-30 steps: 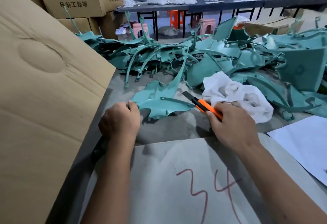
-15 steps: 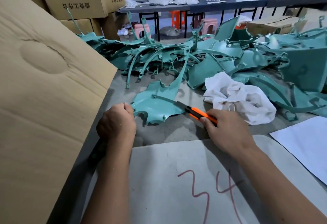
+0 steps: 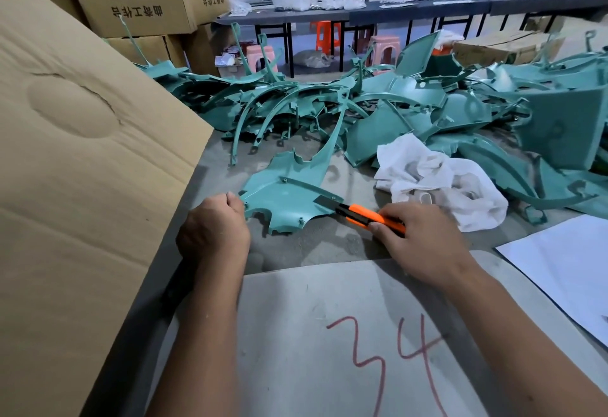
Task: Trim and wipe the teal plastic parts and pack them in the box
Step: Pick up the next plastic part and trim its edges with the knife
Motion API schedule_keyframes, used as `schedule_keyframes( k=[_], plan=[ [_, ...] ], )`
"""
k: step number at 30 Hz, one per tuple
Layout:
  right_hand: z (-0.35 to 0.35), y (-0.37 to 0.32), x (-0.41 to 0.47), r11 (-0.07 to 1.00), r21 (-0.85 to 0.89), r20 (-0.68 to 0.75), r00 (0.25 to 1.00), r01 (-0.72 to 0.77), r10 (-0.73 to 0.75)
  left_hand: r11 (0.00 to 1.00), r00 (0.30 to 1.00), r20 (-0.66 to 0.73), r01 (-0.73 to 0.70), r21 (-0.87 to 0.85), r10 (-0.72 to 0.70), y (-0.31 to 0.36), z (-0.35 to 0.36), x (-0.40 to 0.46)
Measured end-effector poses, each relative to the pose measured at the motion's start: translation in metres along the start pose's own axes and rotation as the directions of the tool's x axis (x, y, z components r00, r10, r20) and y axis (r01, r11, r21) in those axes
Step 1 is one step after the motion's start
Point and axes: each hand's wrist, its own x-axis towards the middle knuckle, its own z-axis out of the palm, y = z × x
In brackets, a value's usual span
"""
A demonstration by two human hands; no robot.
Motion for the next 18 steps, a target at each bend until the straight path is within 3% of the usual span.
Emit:
schedule_keyframes(
  k=[2, 4, 5, 7, 10, 12, 15, 18],
  plan=[
    [0.004, -0.001, 0.001, 0.999, -0.035, -0.021, 0.999, -0.034, 0.034, 0.989, 0.977, -0.168, -0.141, -0.053, 0.131, 0.004, -0.003, -0.007],
    [0.007, 0.0, 0.002, 0.996, -0.034, -0.055, 0.995, -0.079, 0.077, 0.907, 0.883, -0.339, -0.393, -0.154, 0.325, 0.009, -0.01, -0.016],
    [0.007, 0.001, 0.003, 0.995, -0.007, -0.084, 0.991, -0.104, 0.103, 0.83, 0.83, -0.357, -0.518, -0.205, 0.43, 0.013, -0.011, -0.02],
    [0.008, 0.003, 0.004, 0.988, 0.053, -0.147, 0.978, -0.143, 0.149, 0.69, 0.745, -0.209, -0.666, -0.284, 0.633, 0.022, -0.012, -0.03],
    [0.01, 0.004, 0.005, 0.973, 0.147, -0.193, 0.96, -0.178, 0.204, 0.682, 0.667, 0.141, -0.719, -0.133, 0.731, 0.034, 0.0, -0.047],
    [0.009, 0.005, 0.005, 0.966, 0.199, -0.207, 0.956, -0.166, 0.207, 0.671, 0.657, 0.221, -0.741, 0.016, 0.721, 0.037, 0.011, -0.055],
    [0.007, 0.002, 0.004, 0.956, 0.273, -0.225, 0.958, -0.111, 0.176, 0.715, 0.709, 0.118, -0.699, -0.009, 0.695, 0.04, 0.017, -0.053],
    [0.006, -0.001, 0.004, 0.94, 0.331, -0.229, 0.959, -0.086, 0.169, 0.729, 0.758, -0.082, -0.646, -0.224, 0.647, 0.041, 0.012, -0.051]
  ],
)
